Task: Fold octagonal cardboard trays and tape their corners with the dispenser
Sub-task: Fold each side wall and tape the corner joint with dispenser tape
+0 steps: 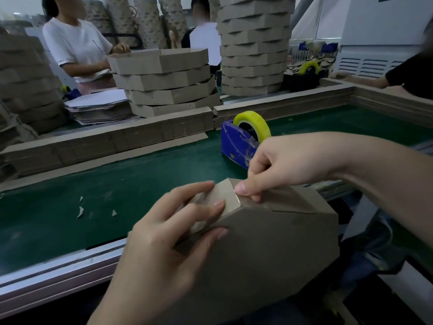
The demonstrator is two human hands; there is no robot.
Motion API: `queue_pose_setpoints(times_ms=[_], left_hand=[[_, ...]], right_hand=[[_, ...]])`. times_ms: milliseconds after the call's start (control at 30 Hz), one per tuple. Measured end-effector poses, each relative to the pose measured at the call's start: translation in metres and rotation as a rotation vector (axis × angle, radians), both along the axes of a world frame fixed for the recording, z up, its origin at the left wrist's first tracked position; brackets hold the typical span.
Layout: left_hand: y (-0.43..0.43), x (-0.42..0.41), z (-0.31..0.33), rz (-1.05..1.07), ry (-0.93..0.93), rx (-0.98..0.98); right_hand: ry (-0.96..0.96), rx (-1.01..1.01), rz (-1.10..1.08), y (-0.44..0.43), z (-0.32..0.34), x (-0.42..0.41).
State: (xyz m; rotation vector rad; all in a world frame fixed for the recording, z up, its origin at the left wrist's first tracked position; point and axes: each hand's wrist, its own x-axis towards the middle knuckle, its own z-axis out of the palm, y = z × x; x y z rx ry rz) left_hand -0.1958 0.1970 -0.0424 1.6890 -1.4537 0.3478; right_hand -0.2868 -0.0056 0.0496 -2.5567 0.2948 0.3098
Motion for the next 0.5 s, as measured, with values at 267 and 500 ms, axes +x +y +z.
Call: queue_pose_setpoints(times_ms=[267,500], left_hand=[[-0.002,0.000,0.000,0.020,-0.008,0.001],[-0.003,-0.001,0.000,0.016,0.006,-0.022]], right_hand=[[0.079,-0.237,-0.141,-0.037,-0.017,-0.015],[-0.371,0.015,-0.663,-0.124,-0.059,-0.004]])
